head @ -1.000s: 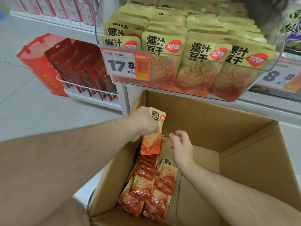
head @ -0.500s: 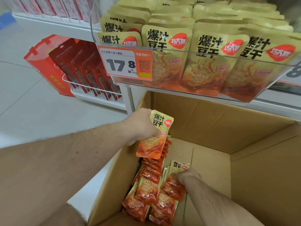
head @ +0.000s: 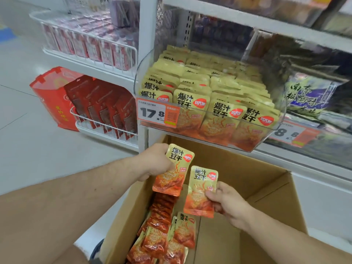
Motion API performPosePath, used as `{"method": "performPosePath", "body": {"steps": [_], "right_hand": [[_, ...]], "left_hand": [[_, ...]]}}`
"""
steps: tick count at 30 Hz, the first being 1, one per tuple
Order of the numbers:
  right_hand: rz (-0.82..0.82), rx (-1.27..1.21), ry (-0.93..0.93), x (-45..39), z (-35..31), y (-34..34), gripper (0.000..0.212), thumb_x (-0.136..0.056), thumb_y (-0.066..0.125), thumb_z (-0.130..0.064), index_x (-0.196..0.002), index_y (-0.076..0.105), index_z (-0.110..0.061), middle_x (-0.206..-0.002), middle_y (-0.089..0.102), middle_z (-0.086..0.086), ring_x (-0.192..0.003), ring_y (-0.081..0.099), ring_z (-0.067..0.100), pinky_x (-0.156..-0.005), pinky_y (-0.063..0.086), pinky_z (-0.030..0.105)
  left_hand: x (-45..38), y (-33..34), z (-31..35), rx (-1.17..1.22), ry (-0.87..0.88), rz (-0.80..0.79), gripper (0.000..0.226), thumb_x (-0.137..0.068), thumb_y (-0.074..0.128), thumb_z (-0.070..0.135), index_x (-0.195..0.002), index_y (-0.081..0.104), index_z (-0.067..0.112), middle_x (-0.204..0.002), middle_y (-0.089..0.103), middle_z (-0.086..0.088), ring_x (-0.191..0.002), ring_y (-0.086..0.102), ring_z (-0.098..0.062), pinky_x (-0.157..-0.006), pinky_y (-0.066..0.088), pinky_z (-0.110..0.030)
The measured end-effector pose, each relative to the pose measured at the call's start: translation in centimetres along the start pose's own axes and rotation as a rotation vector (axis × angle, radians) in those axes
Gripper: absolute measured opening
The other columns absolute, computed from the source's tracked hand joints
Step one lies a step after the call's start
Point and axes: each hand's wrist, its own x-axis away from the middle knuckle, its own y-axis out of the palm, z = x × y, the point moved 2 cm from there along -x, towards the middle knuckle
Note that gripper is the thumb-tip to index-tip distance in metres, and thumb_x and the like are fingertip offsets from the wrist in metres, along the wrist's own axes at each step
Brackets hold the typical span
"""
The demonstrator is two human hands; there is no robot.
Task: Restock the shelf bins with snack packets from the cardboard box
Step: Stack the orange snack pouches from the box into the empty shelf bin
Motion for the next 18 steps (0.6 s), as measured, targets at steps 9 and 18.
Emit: {"method": "performPosePath", "body": {"steps": [9, 18], "right_hand": [[0.093, -0.079, -0.279, 7.4, -8.4, 4.1, 0.024, -0.093, 0.063, -0.005, -0.116, 0.058, -0.003, -0.096, 0.075, 0.011, -0.074, 0.070, 0.017, -0.056, 0.049, 0.023], [0.126, 0.096, -0.326, 10.1, -14.6, 4.4, 0.014, -0.089, 0.070, -0.012, -0.103, 0.067, -0.014, -0.090, 0.075, 0.002, -0.057, 0.062, 0.007, -0.045, 0.038, 0.021]], "left_hand": [[5.2, 1.4, 4.4, 0.388, 0.174, -0.200, 0.022, -0.104, 0.048, 0.020, -0.113, 0.066, 0.015, -0.107, 0.076, -0.004, -0.103, 0.071, -0.022, -0.094, 0.055, -0.042], [7.3, 0.3, 8.8, 0.344, 0.324, -0.132, 0.025, -0.104, 0.042, 0.006, -0.110, 0.062, 0.020, -0.113, 0.072, -0.006, -0.108, 0.067, -0.021, -0.100, 0.051, -0.046]]}}
